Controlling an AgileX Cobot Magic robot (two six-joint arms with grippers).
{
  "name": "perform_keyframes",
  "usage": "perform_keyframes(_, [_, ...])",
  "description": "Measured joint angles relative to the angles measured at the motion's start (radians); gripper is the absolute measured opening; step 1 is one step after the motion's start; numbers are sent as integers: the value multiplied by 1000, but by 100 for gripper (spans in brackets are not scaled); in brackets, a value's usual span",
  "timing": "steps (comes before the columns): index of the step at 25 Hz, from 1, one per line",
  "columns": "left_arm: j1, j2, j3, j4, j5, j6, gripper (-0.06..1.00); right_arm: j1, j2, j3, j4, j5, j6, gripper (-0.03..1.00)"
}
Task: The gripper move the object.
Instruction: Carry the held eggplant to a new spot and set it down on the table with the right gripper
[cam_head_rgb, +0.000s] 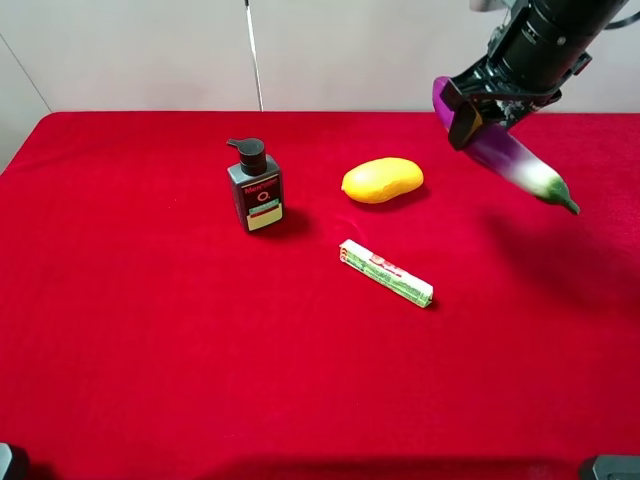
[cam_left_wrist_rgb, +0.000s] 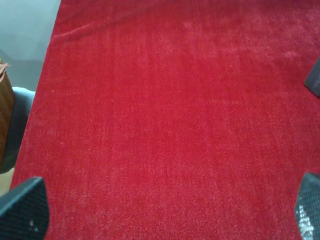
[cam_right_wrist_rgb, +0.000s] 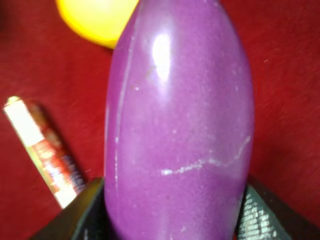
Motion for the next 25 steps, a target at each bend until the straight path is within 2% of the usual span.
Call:
perform_keyframes(7, [0,0,0,0,0,0,98,132,-58,0,-12,78,117,39])
perform_keyframes(11, [0,0,0,0,0,0,98,221,-64,0,-14,88,177,39])
perform_keyframes(12, [0,0,0,0,0,0,98,221,-64,0,-14,88,177,39])
perform_keyframes(13, [0,0,0,0,0,0,98,270,-64,0,-15,91,201,39])
perform_keyframes(20, [0,0,0,0,0,0,98,432,-64,0,-14,76,308,39])
perform_keyframes(25, [0,0,0,0,0,0,98,515,-64,0,-14,69,362,39])
